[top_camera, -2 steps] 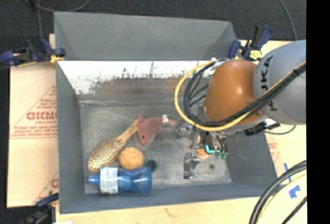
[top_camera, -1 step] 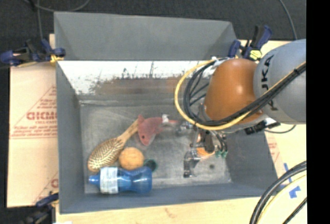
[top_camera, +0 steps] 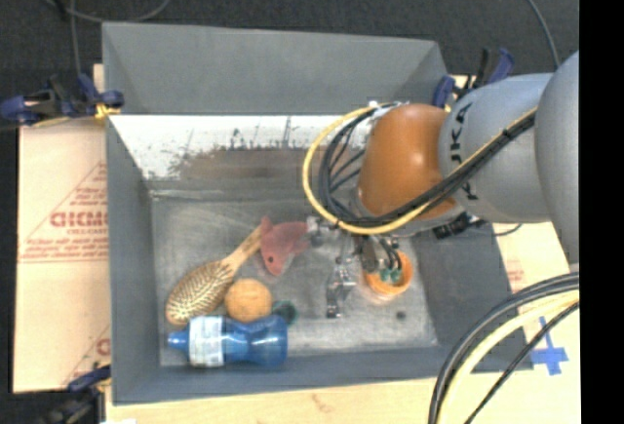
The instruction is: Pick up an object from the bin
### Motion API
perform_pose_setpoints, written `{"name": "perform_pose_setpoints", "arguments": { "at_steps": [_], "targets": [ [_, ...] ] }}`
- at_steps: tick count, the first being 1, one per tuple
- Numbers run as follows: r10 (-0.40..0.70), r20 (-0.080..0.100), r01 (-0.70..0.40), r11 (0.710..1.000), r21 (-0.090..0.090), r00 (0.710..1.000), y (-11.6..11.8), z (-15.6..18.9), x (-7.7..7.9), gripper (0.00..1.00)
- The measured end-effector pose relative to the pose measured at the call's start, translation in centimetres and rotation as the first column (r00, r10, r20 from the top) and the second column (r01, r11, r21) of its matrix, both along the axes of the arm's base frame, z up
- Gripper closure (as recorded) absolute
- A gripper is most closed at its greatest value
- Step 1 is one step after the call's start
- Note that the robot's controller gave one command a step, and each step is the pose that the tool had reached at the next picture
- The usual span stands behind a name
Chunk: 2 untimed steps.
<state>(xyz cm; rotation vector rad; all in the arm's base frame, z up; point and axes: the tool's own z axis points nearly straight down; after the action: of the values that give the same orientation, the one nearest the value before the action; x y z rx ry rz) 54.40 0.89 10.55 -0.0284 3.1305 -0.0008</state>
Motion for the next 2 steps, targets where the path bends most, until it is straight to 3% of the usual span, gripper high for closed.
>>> {"name": "perform_pose_setpoints", "arguments": {
  "at_steps": [1,2],
  "targets": [
    [0.031,-0.013,-0.031,1.0,-0.001,0.999,1.65,-2.05,1.4,0.0],
    [0.047,-0.01,-0.047,0.999,-0.001,0.999,2.15,-1.55,2.33,0.0]
  ]
}}
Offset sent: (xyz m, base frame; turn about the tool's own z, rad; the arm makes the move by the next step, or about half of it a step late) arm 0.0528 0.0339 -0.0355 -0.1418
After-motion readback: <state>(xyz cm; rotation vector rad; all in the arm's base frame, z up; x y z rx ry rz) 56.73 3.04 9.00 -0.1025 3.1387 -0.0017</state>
